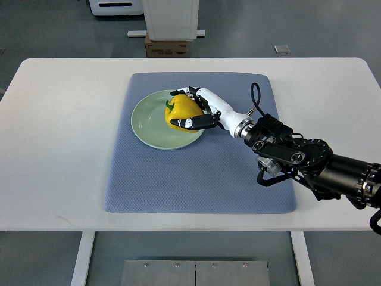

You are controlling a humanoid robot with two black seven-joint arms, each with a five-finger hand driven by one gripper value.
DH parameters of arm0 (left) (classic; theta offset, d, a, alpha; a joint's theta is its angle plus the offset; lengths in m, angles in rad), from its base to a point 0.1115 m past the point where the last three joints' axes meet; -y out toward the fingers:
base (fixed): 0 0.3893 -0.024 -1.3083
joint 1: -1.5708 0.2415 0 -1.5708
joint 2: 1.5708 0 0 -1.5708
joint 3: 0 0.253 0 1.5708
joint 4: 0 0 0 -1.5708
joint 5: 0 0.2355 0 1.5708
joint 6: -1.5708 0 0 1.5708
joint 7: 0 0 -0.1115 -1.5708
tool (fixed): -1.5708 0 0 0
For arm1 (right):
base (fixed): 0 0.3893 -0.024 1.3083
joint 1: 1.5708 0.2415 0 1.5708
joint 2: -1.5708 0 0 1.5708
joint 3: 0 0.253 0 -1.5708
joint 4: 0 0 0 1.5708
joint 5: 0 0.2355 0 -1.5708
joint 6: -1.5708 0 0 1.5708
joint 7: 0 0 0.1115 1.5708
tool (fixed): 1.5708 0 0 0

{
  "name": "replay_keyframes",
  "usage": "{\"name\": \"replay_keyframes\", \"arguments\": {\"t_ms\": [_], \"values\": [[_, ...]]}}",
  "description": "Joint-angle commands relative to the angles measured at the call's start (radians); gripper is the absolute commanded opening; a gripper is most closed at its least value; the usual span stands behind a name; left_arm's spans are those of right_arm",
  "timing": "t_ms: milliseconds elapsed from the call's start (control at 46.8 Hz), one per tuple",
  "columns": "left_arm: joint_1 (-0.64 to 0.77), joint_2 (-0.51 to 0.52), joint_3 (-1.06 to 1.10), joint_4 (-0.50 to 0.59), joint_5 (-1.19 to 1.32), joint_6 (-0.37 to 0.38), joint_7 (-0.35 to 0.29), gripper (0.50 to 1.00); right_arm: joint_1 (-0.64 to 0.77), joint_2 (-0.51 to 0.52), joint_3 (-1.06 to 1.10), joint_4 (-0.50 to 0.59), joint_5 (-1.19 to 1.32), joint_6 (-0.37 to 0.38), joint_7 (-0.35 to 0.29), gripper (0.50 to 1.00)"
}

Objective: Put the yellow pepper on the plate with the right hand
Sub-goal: 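Open the right hand to release the pepper on the plate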

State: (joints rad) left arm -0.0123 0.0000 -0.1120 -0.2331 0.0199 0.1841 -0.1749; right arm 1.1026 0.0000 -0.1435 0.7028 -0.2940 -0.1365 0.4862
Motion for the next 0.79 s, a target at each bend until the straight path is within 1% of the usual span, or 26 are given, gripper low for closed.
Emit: {"name": "replay_keyframes", "arguments": {"t_ms": [0, 363, 577, 769], "values": [[0.0, 0.0, 0.0, 0.0, 0.0, 0.0, 0.0, 1.0, 0.0, 0.0, 0.001, 0.004, 0.012, 0.0, 0.0, 0.995], [0.0, 0.0, 0.0, 0.0, 0.0, 0.0, 0.0, 1.0, 0.002, 0.0, 0.013, 0.004, 0.012, -0.005, 0.002, 1.0], [0.0, 0.0, 0.002, 0.0, 0.0, 0.0, 0.0, 1.0, -0.015, 0.0, 0.133, -0.012, 0.013, -0.006, 0.0, 1.0], [0.0, 0.0, 0.0, 0.0, 0.0, 0.0, 0.0, 1.0, -0.069, 0.0, 0.298, -0.026, 0.013, -0.006, -0.001, 1.0]]}}
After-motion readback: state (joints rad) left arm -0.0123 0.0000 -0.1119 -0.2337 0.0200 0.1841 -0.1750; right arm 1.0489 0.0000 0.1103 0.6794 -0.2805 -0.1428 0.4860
